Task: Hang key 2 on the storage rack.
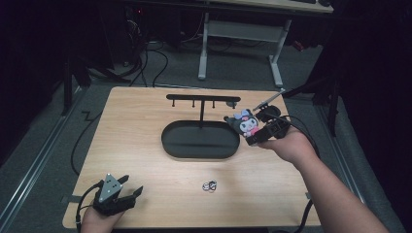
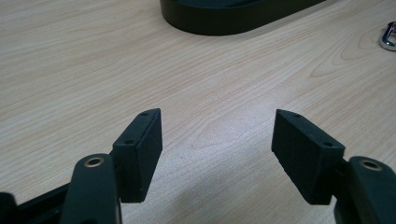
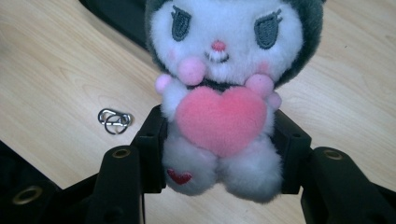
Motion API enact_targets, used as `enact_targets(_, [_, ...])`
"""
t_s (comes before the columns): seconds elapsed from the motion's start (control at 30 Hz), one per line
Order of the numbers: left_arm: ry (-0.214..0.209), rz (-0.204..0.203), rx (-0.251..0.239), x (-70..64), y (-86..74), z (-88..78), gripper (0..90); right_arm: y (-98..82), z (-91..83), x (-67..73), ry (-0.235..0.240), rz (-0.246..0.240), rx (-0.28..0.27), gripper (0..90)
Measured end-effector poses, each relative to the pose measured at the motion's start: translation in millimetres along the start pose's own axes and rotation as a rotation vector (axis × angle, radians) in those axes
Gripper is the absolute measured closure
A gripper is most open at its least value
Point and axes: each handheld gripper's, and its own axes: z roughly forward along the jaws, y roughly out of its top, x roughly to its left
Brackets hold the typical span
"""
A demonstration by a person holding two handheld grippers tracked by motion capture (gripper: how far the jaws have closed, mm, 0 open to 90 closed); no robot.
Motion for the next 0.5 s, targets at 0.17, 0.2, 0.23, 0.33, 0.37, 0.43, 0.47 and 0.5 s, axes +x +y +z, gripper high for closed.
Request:
enact_targets(0.17, [-0.002, -0.001, 0.004, 0.0, -0.6, 0.2, 34.2, 8.2, -2.6, -0.4, -0.004, 0.000, -0.004, 49.8])
enact_targets(0.2, [-0.002, -0.001, 0.004, 0.0, -0.6, 0.0, 34.2, 10.5, -3.6, -0.8, -0.006, -0.004, -0.005, 49.9])
enact_targets(0.23, [-0.001, 0.000, 0.004, 0.1, -0.6, -0.1, 34.2, 13.4, -4.6, -1.1, -0.009, -0.002, -0.005, 49.8])
enact_targets(0.33, [0.001, -0.001, 0.004, 0.2, -0.9, -0.5, 34.2, 21.6, -7.4, -2.0, -0.014, 0.001, -0.018, 49.9])
enact_targets(0.37, [0.001, -0.001, 0.004, 0.2, -0.9, -0.5, 34.2, 21.6, -7.4, -2.0, -0.014, 0.001, -0.018, 49.9])
enact_targets(0.43, [0.001, -0.001, 0.004, 0.4, -0.8, -1.1, 34.2, 26.2, -8.7, -1.5, -0.016, 0.002, -0.022, 49.8])
enact_targets(0.47, [0.001, -0.001, 0.004, 0.5, -0.9, -1.2, 34.2, 29.9, -9.6, -0.7, -0.022, -0.002, -0.022, 49.8])
enact_targets(0.5, [0.002, -0.001, 0.004, 0.5, -0.9, -1.3, 34.2, 29.9, -9.6, -0.7, -0.022, -0.002, -0.022, 49.8])
